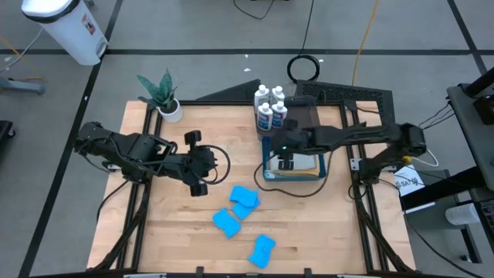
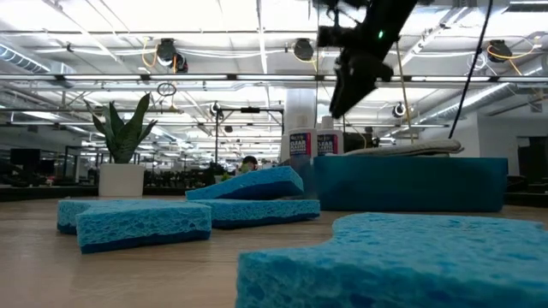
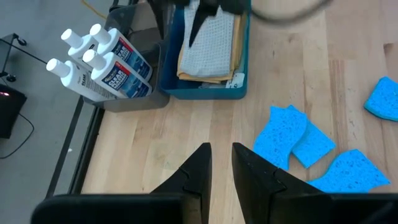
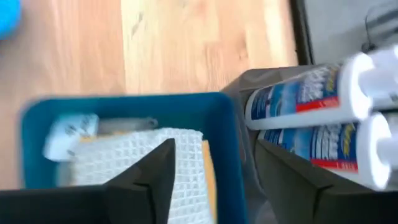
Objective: Pick & Place Kitchen Items
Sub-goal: Put the black napkin into the blue bin
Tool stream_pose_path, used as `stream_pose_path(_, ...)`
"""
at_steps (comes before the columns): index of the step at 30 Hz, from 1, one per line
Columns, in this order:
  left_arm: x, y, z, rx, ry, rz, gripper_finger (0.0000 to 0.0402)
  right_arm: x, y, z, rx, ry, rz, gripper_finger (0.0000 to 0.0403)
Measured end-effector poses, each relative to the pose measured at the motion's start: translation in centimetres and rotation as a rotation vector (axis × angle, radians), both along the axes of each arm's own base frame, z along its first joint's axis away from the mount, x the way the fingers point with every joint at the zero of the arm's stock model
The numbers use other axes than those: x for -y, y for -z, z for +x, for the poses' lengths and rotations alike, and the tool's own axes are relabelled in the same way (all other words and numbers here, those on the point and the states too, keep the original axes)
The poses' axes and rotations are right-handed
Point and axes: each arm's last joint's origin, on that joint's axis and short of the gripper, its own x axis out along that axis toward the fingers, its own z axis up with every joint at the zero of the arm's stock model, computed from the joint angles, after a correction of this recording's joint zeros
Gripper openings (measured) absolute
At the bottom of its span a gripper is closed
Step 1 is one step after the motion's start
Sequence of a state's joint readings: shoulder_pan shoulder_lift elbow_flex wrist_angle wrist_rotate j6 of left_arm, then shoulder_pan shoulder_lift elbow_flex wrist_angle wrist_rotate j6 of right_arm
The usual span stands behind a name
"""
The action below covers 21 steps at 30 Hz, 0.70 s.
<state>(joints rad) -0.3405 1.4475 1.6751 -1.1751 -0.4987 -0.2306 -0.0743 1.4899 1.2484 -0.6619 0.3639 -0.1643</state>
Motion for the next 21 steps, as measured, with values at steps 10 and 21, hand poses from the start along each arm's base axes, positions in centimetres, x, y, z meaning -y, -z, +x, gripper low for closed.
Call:
stream_pose_path(10,0.0,0.0,0.0,0.004,0.0,-0.002,0.0067,0.3,0.2,-4.2,-0.086,0.15,0.244,0.0097)
stream_pose_path(21,0.0,0.0,0.0,0.006,-0.001,-0.003,0.0067,2.0,9.0,-6.6,-0.116,0.177,0.309,0.003)
